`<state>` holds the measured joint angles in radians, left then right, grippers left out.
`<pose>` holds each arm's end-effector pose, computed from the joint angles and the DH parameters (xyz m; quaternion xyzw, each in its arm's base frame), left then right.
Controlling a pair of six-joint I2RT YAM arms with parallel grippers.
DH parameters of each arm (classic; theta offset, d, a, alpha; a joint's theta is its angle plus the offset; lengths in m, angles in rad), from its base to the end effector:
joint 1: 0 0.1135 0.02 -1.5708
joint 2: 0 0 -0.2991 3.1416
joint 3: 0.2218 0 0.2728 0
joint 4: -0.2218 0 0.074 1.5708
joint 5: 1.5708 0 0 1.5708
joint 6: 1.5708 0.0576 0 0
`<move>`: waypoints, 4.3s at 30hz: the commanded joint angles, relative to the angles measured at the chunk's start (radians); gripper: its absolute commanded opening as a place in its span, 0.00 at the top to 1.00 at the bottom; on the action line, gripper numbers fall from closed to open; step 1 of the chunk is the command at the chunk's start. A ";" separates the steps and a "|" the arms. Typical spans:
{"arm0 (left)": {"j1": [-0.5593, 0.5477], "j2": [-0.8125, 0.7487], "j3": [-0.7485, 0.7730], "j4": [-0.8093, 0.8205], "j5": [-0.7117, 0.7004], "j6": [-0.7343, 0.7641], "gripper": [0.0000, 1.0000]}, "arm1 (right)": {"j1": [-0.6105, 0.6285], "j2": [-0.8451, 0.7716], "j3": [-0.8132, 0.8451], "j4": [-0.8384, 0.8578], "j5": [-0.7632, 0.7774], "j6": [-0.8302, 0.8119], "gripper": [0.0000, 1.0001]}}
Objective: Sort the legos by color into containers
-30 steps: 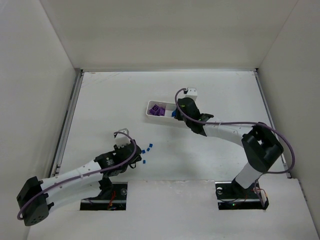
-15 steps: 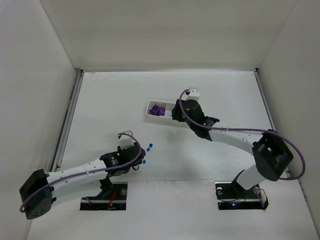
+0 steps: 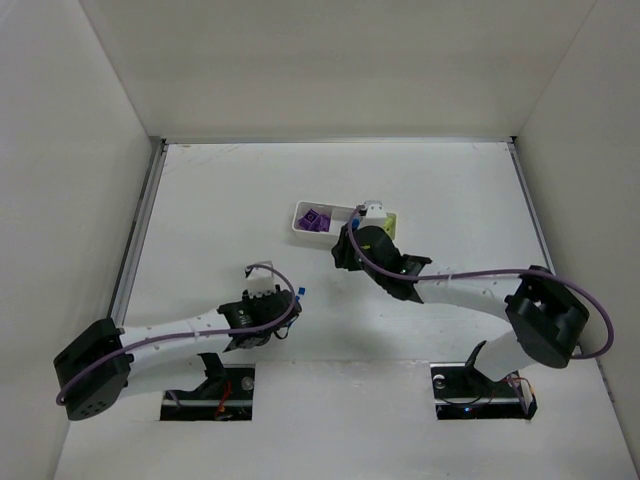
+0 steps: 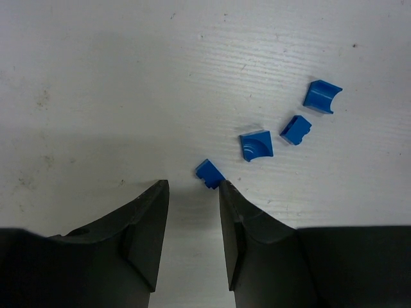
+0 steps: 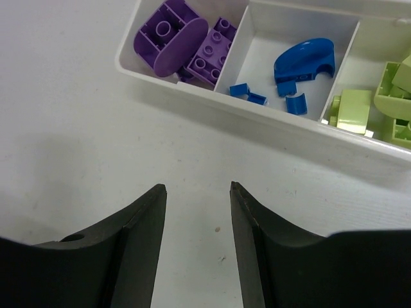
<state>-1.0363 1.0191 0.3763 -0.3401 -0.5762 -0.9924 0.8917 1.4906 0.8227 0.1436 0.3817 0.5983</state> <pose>0.1187 -0.1389 0.1550 -0.0622 0.9192 -0.0923 0.3776 0.2381 0.2608 0.2301 -0.0305 0.8552 0.2118 0.4721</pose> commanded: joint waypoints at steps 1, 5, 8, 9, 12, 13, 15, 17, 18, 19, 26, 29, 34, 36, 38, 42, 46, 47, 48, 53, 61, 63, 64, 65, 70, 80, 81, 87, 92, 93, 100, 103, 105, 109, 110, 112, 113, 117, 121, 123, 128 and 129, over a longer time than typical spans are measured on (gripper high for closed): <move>-0.012 0.039 0.018 0.003 -0.010 0.000 0.66 | 0.023 -0.018 0.016 0.070 0.008 0.020 0.50; -0.008 0.042 0.018 0.007 -0.016 0.003 0.67 | 0.031 -0.027 0.012 0.073 0.008 0.020 0.50; -0.009 0.052 0.026 0.013 -0.025 0.015 0.63 | 0.037 -0.039 -0.002 0.074 0.008 0.024 0.50; -0.008 0.058 0.029 0.018 -0.027 0.015 0.62 | 0.040 -0.041 -0.007 0.074 0.009 0.029 0.50; -0.015 0.070 0.039 0.044 -0.028 0.018 0.62 | 0.042 -0.036 -0.014 0.076 0.005 0.037 0.50; -0.020 0.079 0.041 0.059 -0.033 0.024 0.63 | 0.045 -0.032 -0.014 0.077 0.006 0.037 0.50; -0.017 0.098 0.044 0.073 -0.037 0.037 0.64 | 0.049 -0.027 -0.017 0.080 0.008 0.041 0.50; -0.011 0.119 0.050 0.081 -0.037 0.043 0.65 | 0.052 -0.026 -0.016 0.080 0.006 0.043 0.50; -0.008 0.125 0.052 0.082 -0.037 0.044 0.66 | 0.052 -0.026 -0.014 0.080 0.006 0.043 0.50; -0.008 0.133 0.053 0.085 -0.037 0.049 0.66 | 0.052 -0.027 -0.014 0.080 0.008 0.041 0.50; -0.011 0.164 0.061 0.089 -0.051 0.060 0.75 | 0.054 -0.052 -0.022 0.082 0.011 0.038 0.50; -0.011 0.173 0.056 0.085 -0.045 0.051 0.80 | 0.054 -0.062 -0.028 0.082 0.014 0.040 0.50; -0.020 0.141 0.065 0.061 -0.065 0.049 0.85 | 0.054 -0.095 -0.045 0.079 0.022 0.041 0.50; -0.020 0.104 0.078 0.044 -0.073 0.049 0.86 | 0.055 -0.116 -0.057 0.074 0.023 0.041 0.50; -0.021 0.063 0.096 0.029 -0.082 0.058 0.86 | 0.057 -0.138 -0.075 0.071 0.028 0.040 0.50; -0.006 -0.011 0.148 0.030 -0.074 0.093 0.86 | 0.054 -0.191 -0.135 0.068 0.049 0.050 0.49; 0.011 0.007 0.232 0.096 -0.060 0.182 0.86 | 0.045 -0.263 -0.194 0.068 0.062 0.054 0.48; 0.020 0.024 0.258 0.127 -0.051 0.208 0.86 | 0.037 -0.288 -0.209 0.068 0.071 0.054 0.48; 0.031 0.047 0.285 0.163 -0.039 0.237 0.86 | 0.030 -0.311 -0.223 0.068 0.078 0.054 0.46; 0.101 0.247 0.430 0.373 0.042 0.382 0.86 | -0.015 -0.392 -0.290 0.068 0.088 0.070 0.45; 0.218 0.593 0.706 0.520 0.225 0.445 0.86 | -0.049 -0.438 -0.375 0.085 0.082 0.092 0.45; 0.236 0.657 0.771 0.513 0.239 0.460 0.85 | -0.055 -0.443 -0.384 0.094 0.077 0.092 0.45; 0.244 0.686 0.800 0.510 0.243 0.469 0.85 | -0.059 -0.444 -0.387 0.100 0.072 0.090 0.45; 0.250 0.712 0.826 0.506 0.248 0.477 0.83 | -0.063 -0.444 -0.390 0.105 0.066 0.092 0.45; 0.262 0.769 0.894 0.489 0.249 0.491 0.67 | -0.063 -0.437 -0.396 0.123 0.054 0.093 0.44; 0.236 0.500 0.654 0.444 0.213 0.492 0.72 | -0.032 -0.405 -0.370 0.131 0.033 0.090 0.61; 0.224 0.443 0.592 0.434 0.190 0.483 0.73 | -0.026 -0.392 -0.366 0.136 0.031 0.090 0.64; 0.108 0.141 0.279 0.291 0.012 0.378 0.72 | 0.035 -0.325 -0.318 0.143 0.017 0.081 0.68; 0.051 0.020 0.133 0.156 0.012 0.212 0.69 | 0.085 -0.267 -0.283 0.157 0.017 0.081 0.60; 0.043 0.009 0.107 0.154 0.012 0.177 0.69 | 0.097 -0.262 -0.278 0.157 0.020 0.084 0.58; 0.028 0.050 0.047 0.202 0.015 0.101 0.65 | 0.183 -0.210 -0.274 0.177 0.043 0.130 0.53; 0.019 0.088 0.044 0.236 0.029 0.101 0.64 | 0.209 -0.194 -0.269 0.171 0.049 0.150 0.53; 0.017 0.110 0.044 0.237 0.022 0.103 0.64 | 0.220 -0.187 -0.270 0.177 0.049 0.156 0.53; 0.025 0.151 0.045 0.245 0.024 0.100 0.66 | 0.230 -0.179 -0.264 0.175 0.056 0.159 0.53; 0.025 0.157 0.052 0.240 0.021 0.103 0.66 | 0.232 -0.182 -0.264 0.175 0.056 0.159 0.53; 0.020 0.167 0.055 0.236 0.010 0.104 0.66 | 0.233 -0.184 -0.264 0.177 0.056 0.156 0.53; 0.020 0.173 0.055 0.236 0.006 0.104 0.66 | 0.235 -0.184 -0.264 0.177 0.056 0.156 0.53; 0.032 0.206 0.056 0.245 0.001 0.112 0.68 | 0.247 -0.173 -0.261 0.177 0.052 0.161 0.54; 0.034 0.245 0.059 0.253 -0.016 0.113 0.72 | 0.264 -0.147 -0.255 0.189 0.052 0.162 0.55; 0.032 0.254 0.061 0.256 -0.017 0.118 0.77 | 0.278 -0.132 -0.246 0.192 0.051 0.167 0.54; 0.032 0.202 0.052 0.236 -0.030 0.124 0.85 | 0.354 -0.069 -0.221 0.234 0.057 0.159 0.51; 0.037 0.184 0.052 0.227 -0.028 0.124 0.85 | 0.370 -0.056 -0.217 0.244 0.057 0.162 0.51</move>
<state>-1.0115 1.2407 0.4385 -0.0578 -0.6041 -0.8696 1.2217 1.4124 0.5587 0.3027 0.4236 0.7567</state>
